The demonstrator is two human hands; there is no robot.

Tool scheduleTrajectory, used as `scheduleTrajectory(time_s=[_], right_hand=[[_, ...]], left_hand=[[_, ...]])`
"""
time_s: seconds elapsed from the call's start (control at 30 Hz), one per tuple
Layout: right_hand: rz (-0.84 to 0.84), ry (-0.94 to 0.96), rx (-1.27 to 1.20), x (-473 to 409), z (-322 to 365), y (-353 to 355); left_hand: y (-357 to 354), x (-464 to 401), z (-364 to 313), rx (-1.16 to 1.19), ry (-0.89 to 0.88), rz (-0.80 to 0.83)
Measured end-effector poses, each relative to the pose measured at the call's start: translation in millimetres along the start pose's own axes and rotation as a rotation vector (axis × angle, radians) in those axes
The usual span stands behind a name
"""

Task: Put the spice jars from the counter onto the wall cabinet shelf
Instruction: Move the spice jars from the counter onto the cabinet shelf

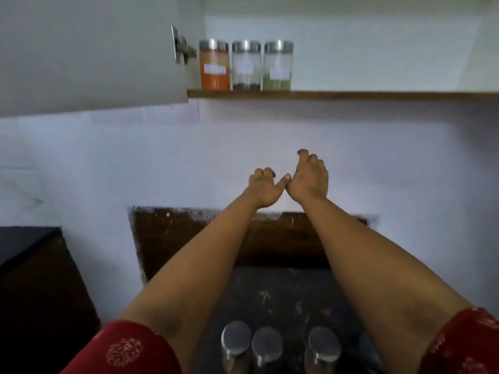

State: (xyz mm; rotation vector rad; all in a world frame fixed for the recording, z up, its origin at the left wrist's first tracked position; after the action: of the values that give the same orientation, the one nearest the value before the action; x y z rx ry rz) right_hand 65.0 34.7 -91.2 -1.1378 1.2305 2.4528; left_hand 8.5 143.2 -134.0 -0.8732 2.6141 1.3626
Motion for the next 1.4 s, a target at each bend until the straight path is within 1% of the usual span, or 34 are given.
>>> scheduleTrajectory(time_s=[0.07, 0.13, 0.2, 0.3, 0.37, 0.43, 0.5, 0.57, 0.63, 0.7, 0.77, 0.87, 0.93, 0.97, 1.0, 1.03, 1.07, 1.1, 1.13, 1.2, 1.23, 1.27, 1.3, 1.33, 1.4], right_hand=[[0.087, -0.053, -0.013, 52.0, -14.8, -25.2], [0.116, -0.103, 0.006, 103.9, -35.8, -41.7], [0.164, -0.208, 0.012, 155.5, -61.3, -56.3], [0.349, -0.353, 0.017, 235.0, -90.3, -87.4], [0.442, -0.321, 0.05, 272.2, -89.8, -104.5], [0.548, -0.226, 0.032, 300.5, -79.3, -123.1], [0.748, -0.169, 0.016, 338.1, -71.1, -149.0], [0.934, -0.165, 0.026, 372.0, -69.3, -169.1], [1.043, -0.182, 0.062, 393.2, -73.7, -181.7], [1.028, -0.212, 0.062, 397.3, -80.9, -186.6], [0.955, -0.291, 0.014, 389.9, -89.7, -183.1], [0.769, -0.479, -0.099, 365.7, -104.7, -165.7], [0.628, -0.506, -0.128, 338.2, -103.7, -147.1], [0.591, -0.496, -0.123, 324.7, -100.4, -139.4], [0.582, -0.489, -0.119, 313.3, -95.8, -133.3], [0.604, -0.5, -0.119, 305.0, -91.6, -130.4], [0.637, -0.528, -0.134, 299.5, -88.3, -129.4], [0.664, -0.595, -0.195, 296.8, -86.9, -128.7], [0.663, -0.715, -0.338, 295.5, -86.0, -126.4], [0.661, -1.062, -0.729, 303.4, -84.9, -125.2], [0.68, -1.18, -0.886, 308.5, -81.6, -124.3], [0.714, -1.23, -0.995, 312.4, -78.1, -124.6], [0.751, -1.233, -1.054, 316.1, -77.1, -127.1], [0.779, -1.235, -1.086, 320.2, -75.5, -127.2], [0.819, -1.304, -1.169, 331.7, -72.0, -129.3]], left_hand=[[-43.4, 35.0, 46.5, 0.083, 0.089, 0.049], [-76.4, 73.4, 92.7, 0.16, 0.173, 0.062], [-105.0, 113.7, 137.4, 0.221, 0.267, 0.09], [-149.3, 175.5, 192.8, 0.244, 0.368, 0.19], [-165.7, 200.8, 215.4, 0.222, 0.373, 0.22], [-169.8, 214.1, 228.0, 0.185, 0.371, 0.199], [-175.5, 225.4, 236.7, 0.222, 0.395, 0.188], [-177.5, 230.7, 235.6, 0.239, 0.373, 0.204], [-180.7, 232.4, 234.2, 0.25, 0.345, 0.226], [-182.7, 234.2, 236.0, 0.266, 0.344, 0.243], [-183.2, 236.2, 238.6, 0.278, 0.337, 0.232], [-182.8, 237.1, 234.1, 0.331, 0.286, 0.225], [-187.1, 235.1, 221.3, 0.432, 0.203, 0.271], [-190.5, 235.0, 213.6, 0.497, 0.173, 0.31], [-193.3, 234.1, 205.6, 0.566, 0.163, 0.346], [-195.6, 233.3, 196.9, 0.64, 0.193, 0.386], [-199.1, 232.2, 191.5, 0.722, 0.255, 0.414], [-201.0, 230.7, 186.3, 0.799, 0.322, 0.432], [-202.1, 227.9, 182.7, 0.869, 0.386, 0.428], [-203.4, 222.9, 177.9, 1.023, 0.498, 0.441], [-204.7, 221.3, 175.3, 1.127, 0.556, 0.46], [-206.2, 219.5, 171.8, 1.235, 0.606, 0.482], [-207.0, 217.7, 167.7, 1.304, 0.637, 0.494], [-207.4, 215.6, 164.9, 1.328, 0.661, 0.485], [-207.4, 211.1, 167.1, 1.21, 0.685, 0.431]])
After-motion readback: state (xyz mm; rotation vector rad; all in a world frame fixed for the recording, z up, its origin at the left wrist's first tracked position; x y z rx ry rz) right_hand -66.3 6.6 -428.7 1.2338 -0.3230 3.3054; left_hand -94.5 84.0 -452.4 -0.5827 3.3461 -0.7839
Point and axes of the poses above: each hand's wrist, its own x-axis away from the middle knuckle, its own y-axis out of the back of the hand, z = x × y, the point moved 10 cm from there along -x, towards the middle knuckle, and after that the axes turned 7 degrees about -z, right-handed, at the moved point
